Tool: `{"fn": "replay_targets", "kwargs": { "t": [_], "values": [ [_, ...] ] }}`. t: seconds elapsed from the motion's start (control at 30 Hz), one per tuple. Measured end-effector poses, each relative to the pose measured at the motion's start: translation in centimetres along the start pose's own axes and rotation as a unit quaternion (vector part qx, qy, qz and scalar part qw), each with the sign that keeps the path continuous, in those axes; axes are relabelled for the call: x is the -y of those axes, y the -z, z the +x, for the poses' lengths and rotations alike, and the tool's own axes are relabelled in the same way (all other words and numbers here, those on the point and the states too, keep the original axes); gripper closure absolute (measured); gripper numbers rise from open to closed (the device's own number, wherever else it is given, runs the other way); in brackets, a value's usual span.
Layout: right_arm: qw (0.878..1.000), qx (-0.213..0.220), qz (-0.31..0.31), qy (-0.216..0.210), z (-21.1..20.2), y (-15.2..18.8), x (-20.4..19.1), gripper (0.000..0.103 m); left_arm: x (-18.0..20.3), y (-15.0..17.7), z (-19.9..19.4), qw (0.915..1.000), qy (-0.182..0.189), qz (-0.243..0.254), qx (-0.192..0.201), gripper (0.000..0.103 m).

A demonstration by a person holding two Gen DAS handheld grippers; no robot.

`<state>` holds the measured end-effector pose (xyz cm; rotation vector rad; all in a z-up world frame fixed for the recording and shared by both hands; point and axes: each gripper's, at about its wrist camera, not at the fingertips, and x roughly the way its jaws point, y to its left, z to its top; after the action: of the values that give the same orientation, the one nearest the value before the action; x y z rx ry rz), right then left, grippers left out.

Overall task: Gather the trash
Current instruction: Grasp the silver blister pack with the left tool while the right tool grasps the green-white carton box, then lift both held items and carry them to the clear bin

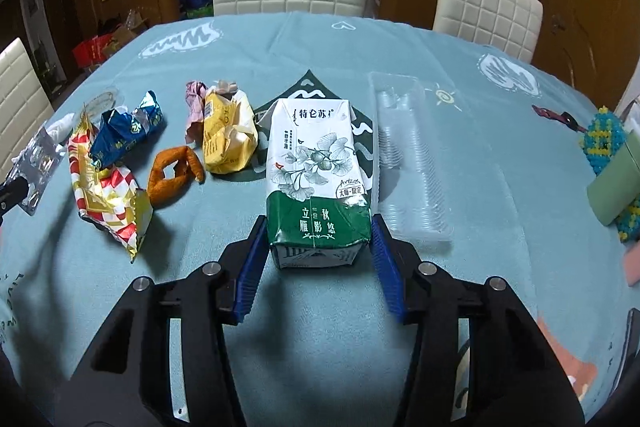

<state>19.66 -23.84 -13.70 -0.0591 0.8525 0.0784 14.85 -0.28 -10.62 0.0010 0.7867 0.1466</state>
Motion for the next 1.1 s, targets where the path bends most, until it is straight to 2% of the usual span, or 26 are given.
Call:
{"fn": "replay_targets", "kwargs": {
  "t": [0.23, 0.5, 0.7, 0.9, 1.1],
  "values": [
    [1.0, 0.023, 0.01, 0.001, -2.9, 0.7, -0.4, 0.052, -0.9, 0.3, -1.1, 0.9999, 0.01, -0.006, 0.009, 0.094],
    [0.999, 0.046, -0.011, -0.021, -6.8, 1.4, -3.4, 0.052, -2.0, 1.3, -3.9, 0.9991, 0.021, -0.003, 0.037, 0.094],
    [0.996, 0.058, -0.038, -0.048, -8.8, 1.4, -7.0, 0.052, -3.6, 1.9, -5.8, 0.9983, 0.024, -0.006, 0.053, 0.094],
    [0.993, 0.056, -0.062, -0.081, -10.2, 0.9, -11.2, 0.052, -5.8, 1.9, -7.6, 0.997, 0.011, -0.011, 0.076, 0.094],
    [0.989, 0.061, -0.095, -0.093, -11.0, 0.8, -15.0, 0.052, -7.6, 2.6, -7.9, 0.997, 0.004, -0.022, 0.075, 0.094]
  ]
}}
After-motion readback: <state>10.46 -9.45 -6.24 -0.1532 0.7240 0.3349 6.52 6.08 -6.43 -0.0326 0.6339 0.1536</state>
